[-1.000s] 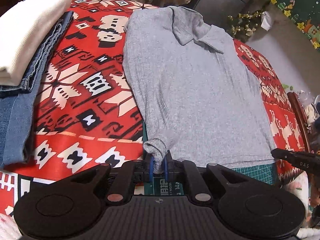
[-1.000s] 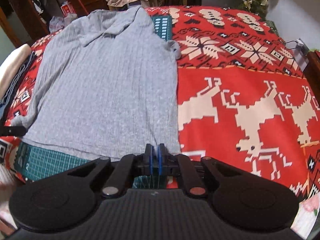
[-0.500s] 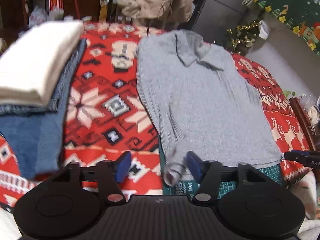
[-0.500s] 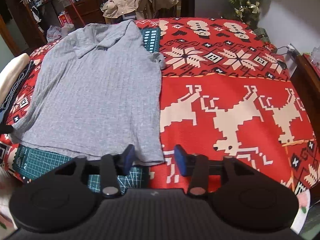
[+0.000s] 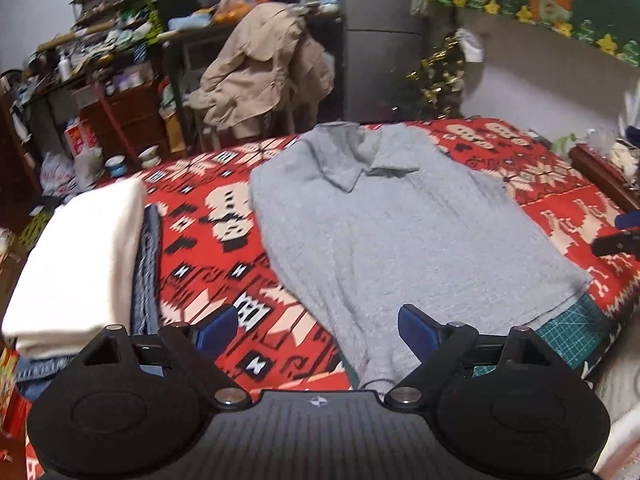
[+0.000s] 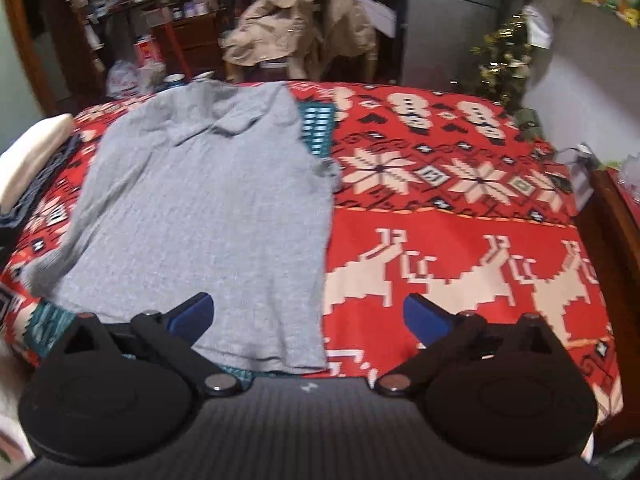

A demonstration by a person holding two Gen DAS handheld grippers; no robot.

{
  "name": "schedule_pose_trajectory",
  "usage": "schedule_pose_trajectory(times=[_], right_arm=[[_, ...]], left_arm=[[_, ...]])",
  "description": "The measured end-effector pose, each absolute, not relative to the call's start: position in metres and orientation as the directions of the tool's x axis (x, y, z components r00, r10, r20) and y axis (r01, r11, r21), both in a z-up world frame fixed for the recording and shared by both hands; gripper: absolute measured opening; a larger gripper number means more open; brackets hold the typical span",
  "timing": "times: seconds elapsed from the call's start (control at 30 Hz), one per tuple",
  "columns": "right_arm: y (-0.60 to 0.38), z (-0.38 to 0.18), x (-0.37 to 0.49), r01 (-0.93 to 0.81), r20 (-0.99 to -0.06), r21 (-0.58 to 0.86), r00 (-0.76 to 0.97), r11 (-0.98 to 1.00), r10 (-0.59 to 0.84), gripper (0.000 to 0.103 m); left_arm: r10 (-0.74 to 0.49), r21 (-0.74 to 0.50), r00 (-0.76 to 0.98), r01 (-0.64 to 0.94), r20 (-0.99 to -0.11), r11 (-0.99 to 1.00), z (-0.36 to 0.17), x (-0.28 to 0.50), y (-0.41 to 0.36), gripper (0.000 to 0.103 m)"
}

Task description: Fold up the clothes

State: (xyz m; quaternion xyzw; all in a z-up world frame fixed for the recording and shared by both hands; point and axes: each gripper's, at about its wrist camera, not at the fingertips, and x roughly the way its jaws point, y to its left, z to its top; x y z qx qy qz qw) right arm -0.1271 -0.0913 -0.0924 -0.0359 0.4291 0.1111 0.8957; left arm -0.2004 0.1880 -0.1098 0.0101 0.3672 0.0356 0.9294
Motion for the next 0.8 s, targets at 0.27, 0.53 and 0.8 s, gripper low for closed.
schedule_pose_trajectory(times=[0.27, 0.53, 0.8], right_arm=[[-0.100, -0.094, -0.122, -0.183, -0.777, -0.015, 0.621, 0.983, 0.104, 0.102], [-0.111, -0.110, -0.115, -0.127, -0.814, 0.026, 0.574, 0.992, 0.095, 0.075], [-0.112, -0.126, -0.113, -0.129, -0.862, 0.097, 0.484, 0.987, 0.148, 0.032]], left_arm=[[0.027, -0.041, 0.616, -0.096, -0.788, 0.995, -0.127, -0.172, 0.195, 0.044], [-0.118, -0.238, 0.524, -0.167, -0.844, 0.957, -0.156, -0.158, 0.210, 0.025], [-0.139, -0.242, 0.483, -0.159, -0.865, 0.957, -0.163, -0.152, 0.204, 0.022]])
